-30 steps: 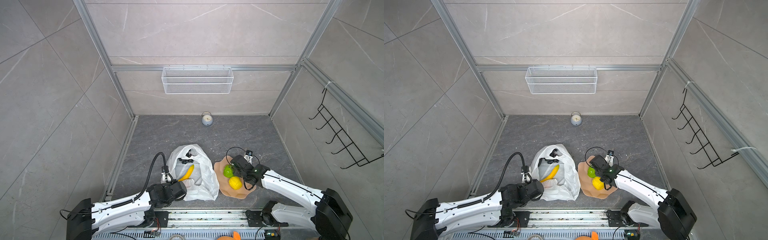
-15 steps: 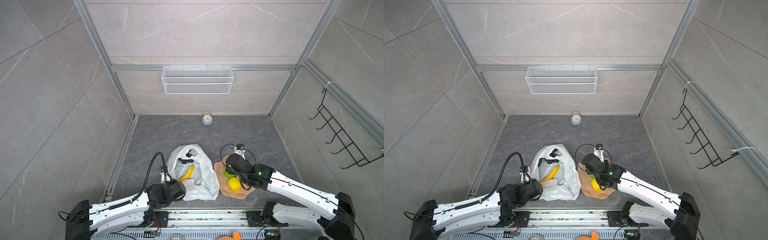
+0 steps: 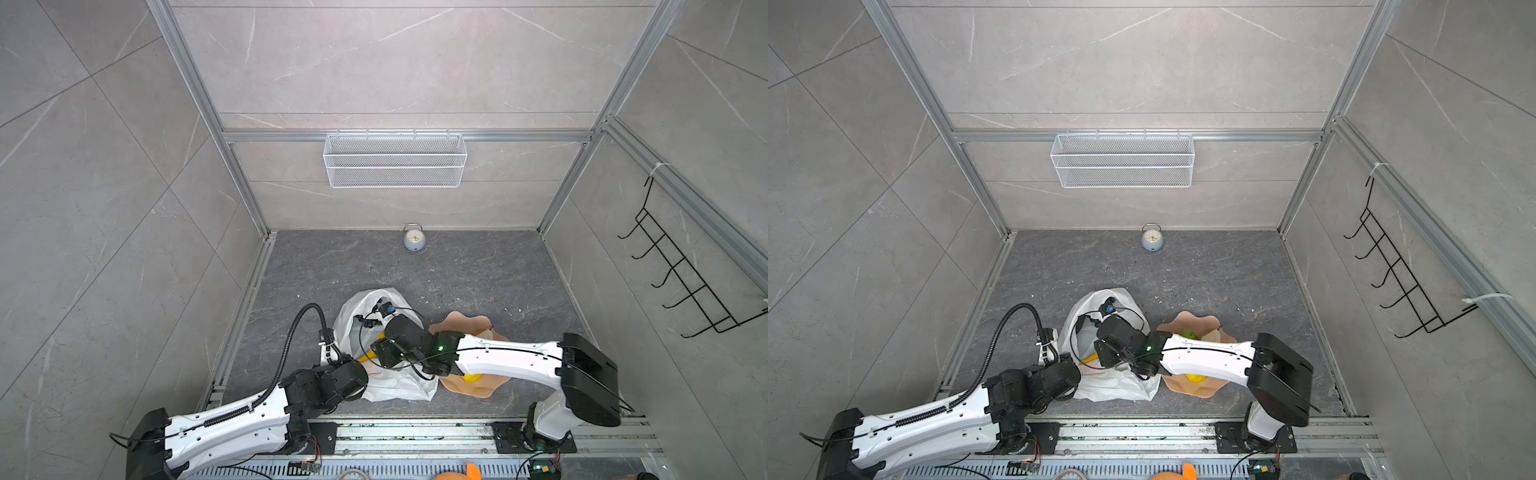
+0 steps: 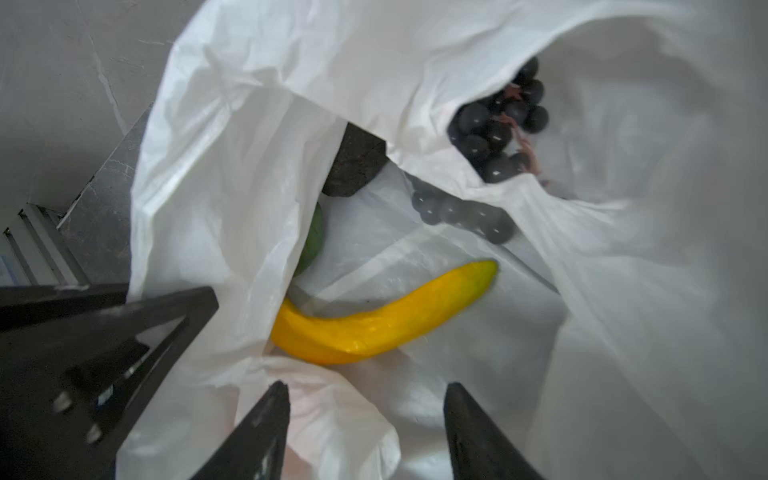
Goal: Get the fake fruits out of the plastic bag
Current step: 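Move the right gripper back into the bag opening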
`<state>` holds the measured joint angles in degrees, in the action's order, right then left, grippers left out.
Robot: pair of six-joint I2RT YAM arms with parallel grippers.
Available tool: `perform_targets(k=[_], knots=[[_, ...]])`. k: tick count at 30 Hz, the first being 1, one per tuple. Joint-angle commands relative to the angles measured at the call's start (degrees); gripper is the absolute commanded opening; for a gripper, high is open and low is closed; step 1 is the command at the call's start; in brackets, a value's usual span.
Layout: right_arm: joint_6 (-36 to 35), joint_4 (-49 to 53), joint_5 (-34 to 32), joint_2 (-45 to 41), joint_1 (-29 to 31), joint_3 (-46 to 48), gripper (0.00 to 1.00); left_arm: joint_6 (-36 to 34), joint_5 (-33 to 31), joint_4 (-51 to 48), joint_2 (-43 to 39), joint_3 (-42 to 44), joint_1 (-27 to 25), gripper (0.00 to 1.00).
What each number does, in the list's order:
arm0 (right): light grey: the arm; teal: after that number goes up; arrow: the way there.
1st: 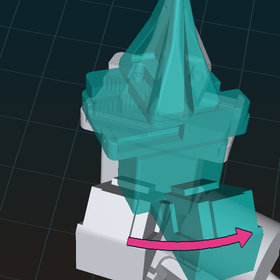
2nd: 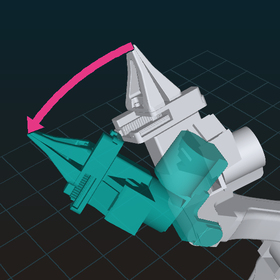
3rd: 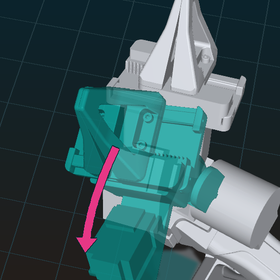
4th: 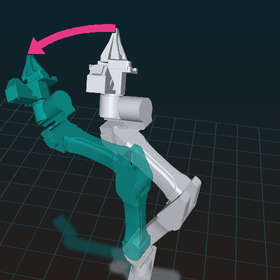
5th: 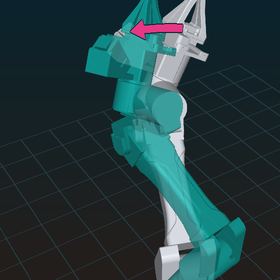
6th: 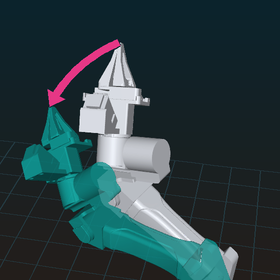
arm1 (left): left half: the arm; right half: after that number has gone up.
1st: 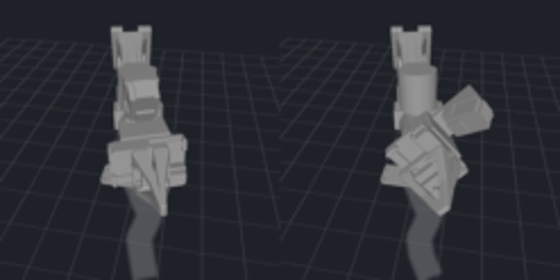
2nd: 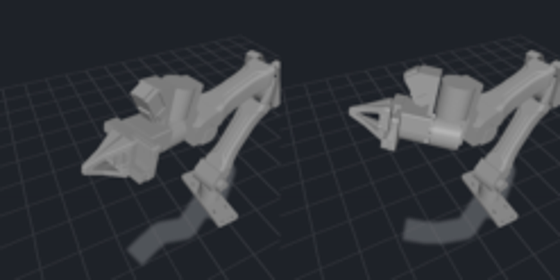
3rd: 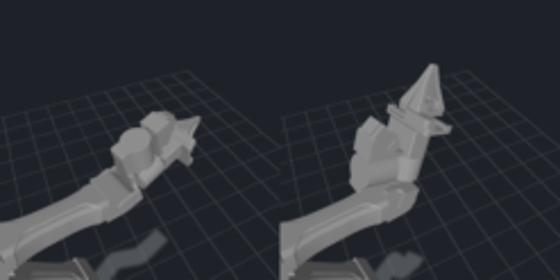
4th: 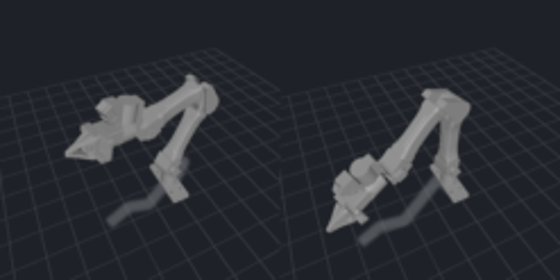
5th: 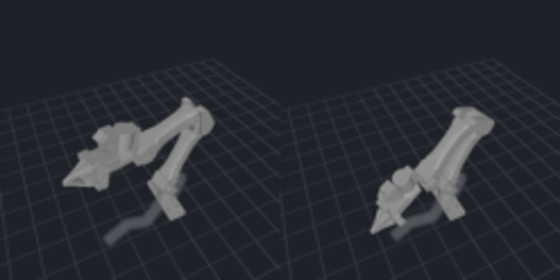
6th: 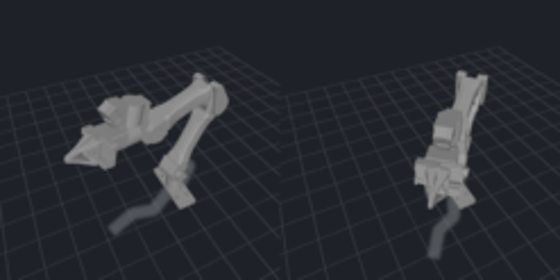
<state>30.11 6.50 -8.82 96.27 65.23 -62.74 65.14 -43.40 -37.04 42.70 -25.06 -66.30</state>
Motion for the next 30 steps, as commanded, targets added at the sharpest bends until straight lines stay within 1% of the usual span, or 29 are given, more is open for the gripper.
perform_targets(k=[1,6,8,11,14,17,20,23,25,30], knots=[[-1.2,-5.3,2.5,4.9,0.0,-4.6,0.59,-0.7,-1.5,1.1,-1.6,0.9,0.3,0.17],[-0.4,-8.1,2.7,12.9,-1.5,-8.9,0.54,-1.2,-2.0,0.7,-1.9,0.5,0.4,0.17],[0.0,-10.9,3.2,15.5,-2.2,-9.9,0.52,-1.9,-2.0,1.1,-1.8,0.4,0.4,0.17],[-0.1,-11.4,2.2,18.9,-2.6,-12.8,0.50,-2.2,-2.1,1.6,-1.7,0.2,0.4,0.16],[-1.8,-12.7,-1.2,19.3,-3.5,-13.6,0.50,-2.3,-1.9,1.7,-1.5,0.3,0.4,0.16],[-4.7,-9.1,-5.0,19.7,-5.5,-17.0,0.50,-2.0,-1.8,1.6,-1.6,0.5,0.4,0.16],[-6.4,-7.3,-6.8,18.6,-8.3,-17.9,0.51,-1.9,-1.8,1.3,-1.9,0.6,0.4,0.16],[-7.3,-3.9,-5.5,18.8,-11.0,-19.7,0.52,-1.4,-2.0,0.7,-2.2,0.7,0.4,0.17],[-7.6,-2.0,-5.8,19.1,-12.2,-20.6,0.53,-1.1,-2.2,0.4,-2.4,1.0,0.4,0.17],[-8.2,1.1,-4.0,19.4,-13.8,-21.2,0.54,-1.1,-2.4,-0.4,-2.7,0.6,0.4,0.17]])
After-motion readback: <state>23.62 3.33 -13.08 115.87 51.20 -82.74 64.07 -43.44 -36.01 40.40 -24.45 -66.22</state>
